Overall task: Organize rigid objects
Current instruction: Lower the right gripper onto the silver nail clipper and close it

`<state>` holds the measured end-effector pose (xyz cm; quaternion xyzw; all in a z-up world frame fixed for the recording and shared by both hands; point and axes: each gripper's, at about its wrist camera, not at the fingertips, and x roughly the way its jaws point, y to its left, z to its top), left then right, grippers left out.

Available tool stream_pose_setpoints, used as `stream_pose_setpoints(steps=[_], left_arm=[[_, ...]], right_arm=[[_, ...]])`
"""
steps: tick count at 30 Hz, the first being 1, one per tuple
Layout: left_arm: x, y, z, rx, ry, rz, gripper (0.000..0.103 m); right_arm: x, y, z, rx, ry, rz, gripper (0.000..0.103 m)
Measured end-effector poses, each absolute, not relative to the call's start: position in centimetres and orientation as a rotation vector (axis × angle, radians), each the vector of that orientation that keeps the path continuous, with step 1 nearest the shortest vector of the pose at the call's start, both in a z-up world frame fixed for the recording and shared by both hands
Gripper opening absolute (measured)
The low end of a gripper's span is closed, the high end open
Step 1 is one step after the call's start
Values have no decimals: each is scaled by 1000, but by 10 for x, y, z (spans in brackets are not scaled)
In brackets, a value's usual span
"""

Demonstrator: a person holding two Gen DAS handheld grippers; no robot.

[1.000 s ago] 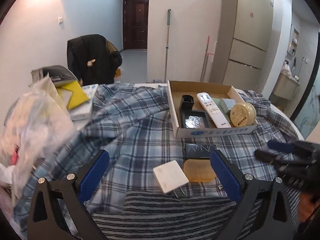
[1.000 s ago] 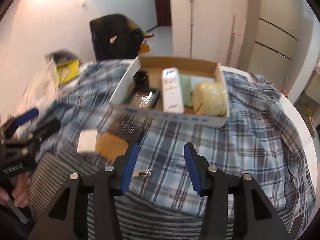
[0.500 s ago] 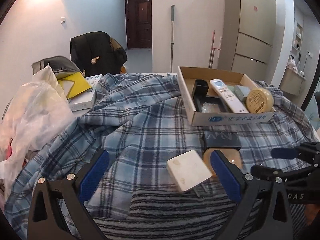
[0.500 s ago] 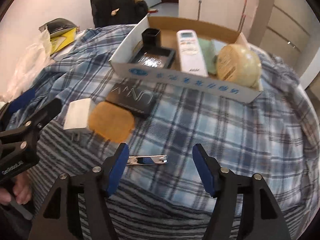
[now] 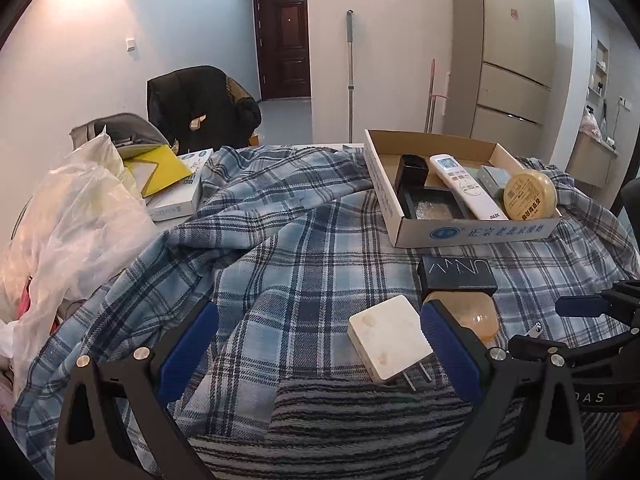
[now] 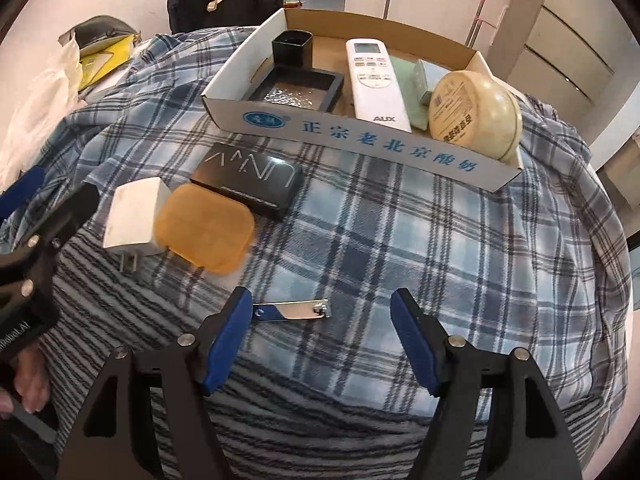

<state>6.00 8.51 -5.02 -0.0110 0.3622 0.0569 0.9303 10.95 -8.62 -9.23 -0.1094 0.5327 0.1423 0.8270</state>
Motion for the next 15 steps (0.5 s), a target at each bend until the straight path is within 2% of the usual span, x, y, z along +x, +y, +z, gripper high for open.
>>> stream_pose_setpoints(steps=[11, 14, 15], left_arm=[[60, 86, -51, -32, 749, 116, 102], [61, 87, -51, -33, 750, 116, 102], [60, 87, -51, -32, 749, 117, 102]], right_arm=[[112, -78, -103, -226, 1190, 343, 70], [114, -80, -102, -218, 1187, 338, 62], [114, -82, -101, -213, 1187, 332, 52]])
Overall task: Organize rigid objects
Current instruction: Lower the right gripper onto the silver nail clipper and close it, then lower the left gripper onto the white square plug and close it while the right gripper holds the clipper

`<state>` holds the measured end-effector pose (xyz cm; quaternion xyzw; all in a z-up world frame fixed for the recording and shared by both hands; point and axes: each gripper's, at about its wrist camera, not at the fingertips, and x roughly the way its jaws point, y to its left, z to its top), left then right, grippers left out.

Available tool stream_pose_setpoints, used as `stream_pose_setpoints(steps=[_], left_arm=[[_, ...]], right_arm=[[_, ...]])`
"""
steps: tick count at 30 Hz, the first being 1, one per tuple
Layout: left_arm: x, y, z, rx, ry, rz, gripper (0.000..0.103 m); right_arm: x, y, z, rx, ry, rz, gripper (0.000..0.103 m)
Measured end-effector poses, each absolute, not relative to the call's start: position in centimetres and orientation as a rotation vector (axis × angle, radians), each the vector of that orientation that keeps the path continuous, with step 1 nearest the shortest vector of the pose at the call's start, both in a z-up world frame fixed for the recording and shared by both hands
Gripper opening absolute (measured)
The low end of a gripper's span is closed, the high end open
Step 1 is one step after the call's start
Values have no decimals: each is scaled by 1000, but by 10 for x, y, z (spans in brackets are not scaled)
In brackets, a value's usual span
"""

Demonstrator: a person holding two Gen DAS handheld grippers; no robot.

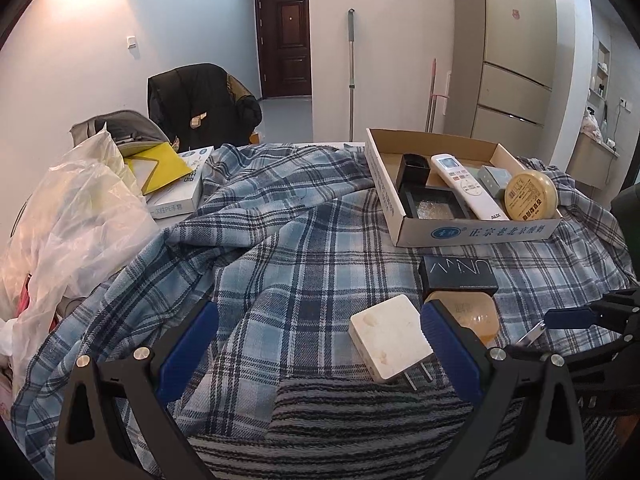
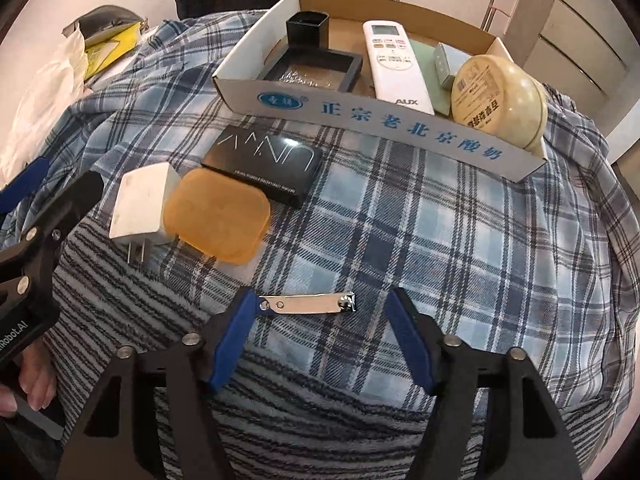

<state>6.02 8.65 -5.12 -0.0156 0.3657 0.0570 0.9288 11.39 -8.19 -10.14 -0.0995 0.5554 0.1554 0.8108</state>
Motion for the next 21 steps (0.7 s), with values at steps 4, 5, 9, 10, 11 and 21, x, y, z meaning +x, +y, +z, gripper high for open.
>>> stream_pose_setpoints(steps=[4, 5, 9, 10, 11, 21], left_arm=[[60, 85, -51, -25, 745, 112, 102], [60, 85, -51, -23, 745, 112, 102], [61, 86, -52, -27, 751, 111, 102], [61, 86, -52, -29, 753, 112, 102], [61, 87, -52, -33, 754, 112, 102], [59, 103, -42, -118, 783, 81, 102]], right_arm=[[113, -91, -97, -177, 1192, 347, 49], [113, -93, -95, -170, 1187, 346, 49], [112, -108, -85, -146, 1172, 346, 49], [113, -113, -83, -143, 1167, 340, 49], [115, -118, -82, -140, 1164, 330, 49], [129, -168, -90, -89, 1082, 161, 49]])
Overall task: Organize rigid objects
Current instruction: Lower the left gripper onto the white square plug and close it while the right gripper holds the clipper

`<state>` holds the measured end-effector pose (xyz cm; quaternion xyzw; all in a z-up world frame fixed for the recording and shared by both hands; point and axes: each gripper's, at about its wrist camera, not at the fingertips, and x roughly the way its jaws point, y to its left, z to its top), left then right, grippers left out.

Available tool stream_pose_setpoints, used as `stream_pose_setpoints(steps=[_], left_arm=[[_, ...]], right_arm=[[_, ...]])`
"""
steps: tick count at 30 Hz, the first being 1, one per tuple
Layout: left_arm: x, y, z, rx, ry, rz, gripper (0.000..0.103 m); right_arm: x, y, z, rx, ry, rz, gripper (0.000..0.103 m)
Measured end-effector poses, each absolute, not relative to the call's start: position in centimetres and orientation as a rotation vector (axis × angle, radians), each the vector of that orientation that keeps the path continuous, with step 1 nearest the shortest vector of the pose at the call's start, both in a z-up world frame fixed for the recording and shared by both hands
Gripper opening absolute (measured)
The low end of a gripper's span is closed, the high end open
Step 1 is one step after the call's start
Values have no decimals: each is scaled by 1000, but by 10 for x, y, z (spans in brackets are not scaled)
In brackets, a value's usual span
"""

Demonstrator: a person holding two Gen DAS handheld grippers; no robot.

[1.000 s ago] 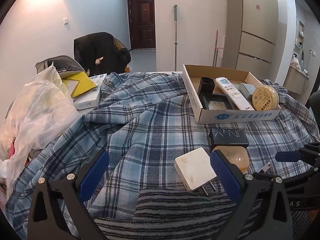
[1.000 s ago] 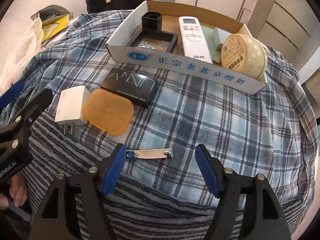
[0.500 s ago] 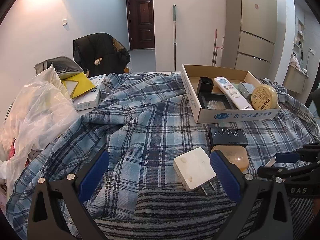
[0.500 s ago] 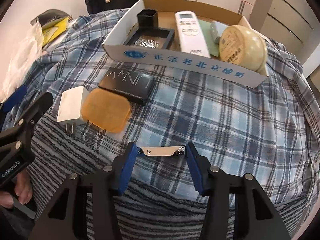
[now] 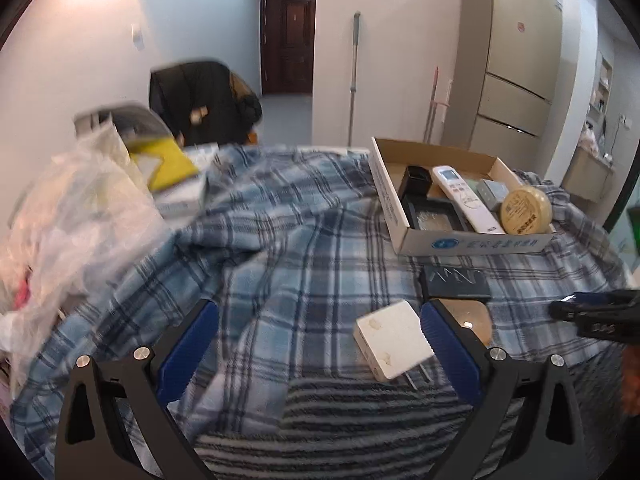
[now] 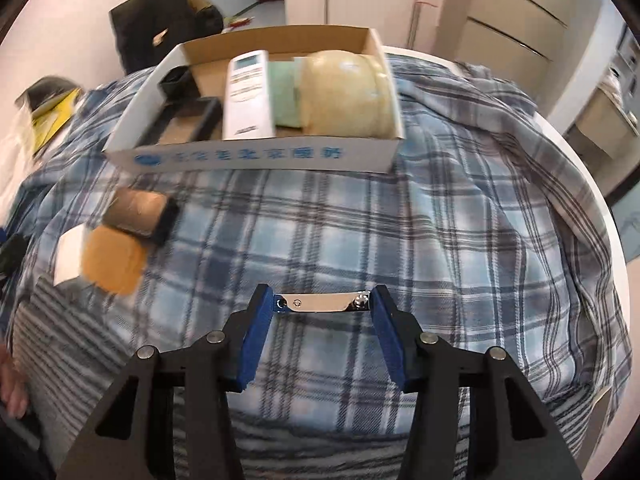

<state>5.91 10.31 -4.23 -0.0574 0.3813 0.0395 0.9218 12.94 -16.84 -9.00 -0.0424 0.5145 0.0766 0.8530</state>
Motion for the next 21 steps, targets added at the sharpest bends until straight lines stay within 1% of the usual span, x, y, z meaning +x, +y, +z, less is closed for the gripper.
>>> stream_pose_setpoints(steps=[1, 3, 5, 7, 11, 15, 20, 21], left_arm=[[61, 104, -43, -132, 805, 69, 100], [66, 102, -48, -159, 873, 0, 78], [76, 95, -57, -164, 979, -63, 73], [84, 90, -62, -170, 1025, -68, 72], [97, 79, -63, -157, 1060, -58, 71], [111, 79, -69, -225, 1137, -60, 71], [126, 65, -70, -83, 1129, 18, 71], [128, 63, -70, -79, 1135, 19, 69]], right_arm=[[129, -167, -91, -98, 1062, 154, 49], [128, -167, -89, -121, 1022, 136, 49], [128, -167, -88, -129, 1001, 133, 49], [127, -171, -86, -114, 1001, 153, 49], [120, -185, -81, -57, 984, 169, 49], [116, -195, -77, -3, 976, 183, 49], [116, -196, -75, -31, 954, 156, 49], [116, -196, -76, -39, 955, 156, 49]])
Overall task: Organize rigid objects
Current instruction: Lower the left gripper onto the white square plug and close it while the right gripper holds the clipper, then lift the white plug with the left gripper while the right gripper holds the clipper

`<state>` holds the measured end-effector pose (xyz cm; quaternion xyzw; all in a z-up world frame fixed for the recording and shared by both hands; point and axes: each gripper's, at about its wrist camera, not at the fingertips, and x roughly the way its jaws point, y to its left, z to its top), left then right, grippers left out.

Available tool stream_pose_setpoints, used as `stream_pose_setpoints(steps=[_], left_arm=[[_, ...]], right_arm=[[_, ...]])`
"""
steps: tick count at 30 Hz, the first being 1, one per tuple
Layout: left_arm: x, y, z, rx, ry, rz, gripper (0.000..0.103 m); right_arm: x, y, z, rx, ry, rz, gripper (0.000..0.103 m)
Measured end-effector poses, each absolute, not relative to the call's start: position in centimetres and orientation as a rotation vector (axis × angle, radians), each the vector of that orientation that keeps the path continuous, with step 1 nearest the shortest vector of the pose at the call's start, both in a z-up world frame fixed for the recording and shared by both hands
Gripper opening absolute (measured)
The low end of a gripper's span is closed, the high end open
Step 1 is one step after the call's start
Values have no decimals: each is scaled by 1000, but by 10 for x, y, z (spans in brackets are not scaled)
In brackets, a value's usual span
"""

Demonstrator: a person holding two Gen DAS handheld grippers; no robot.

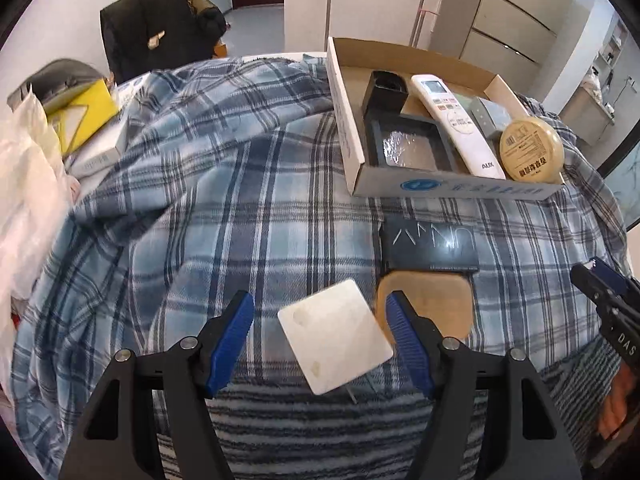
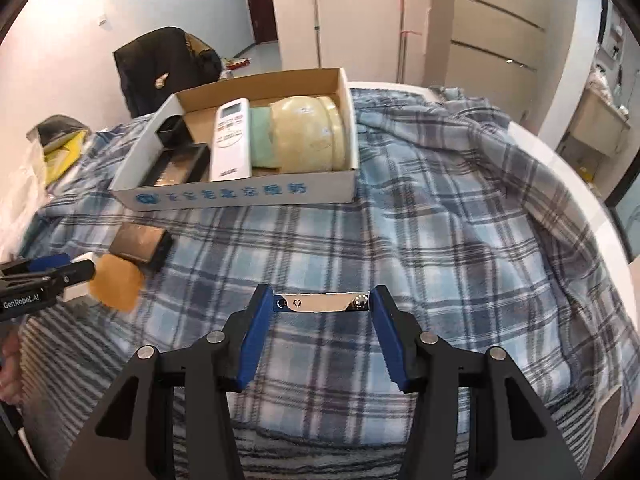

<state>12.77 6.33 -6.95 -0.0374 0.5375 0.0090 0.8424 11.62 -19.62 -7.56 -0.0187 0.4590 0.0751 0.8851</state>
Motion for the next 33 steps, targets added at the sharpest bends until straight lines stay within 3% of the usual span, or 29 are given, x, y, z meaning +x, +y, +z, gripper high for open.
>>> stream_pose_setpoints(steps=[3, 6, 11, 14, 19, 22, 27, 33], left_arm=[[131, 63, -67, -89, 1157, 7, 46], [133, 66, -64, -99, 1176, 27, 38], [127, 72, -64, -139, 1193, 26, 38], [126, 70, -65, -171, 1220, 30, 60], [115, 50, -63, -101, 1202, 29, 60], [118, 51, -67, -116, 1211, 45, 58], [114, 53, -63, -96, 1199, 50, 39], [112, 64, -60, -137, 1198, 41, 31]], right_arm=[[116, -198, -76, -16, 977, 195, 49], [115, -199, -75, -9, 972, 207, 49], [112, -197, -70, -13, 959, 222, 49], [111, -195, -70, -25, 954, 219, 49], [110, -199, -69, 5, 962, 230, 49], [108, -199, -65, 10, 948, 232, 49], [105, -199, -62, 4, 934, 235, 49], [100, -196, -60, 31, 953, 303, 49]])
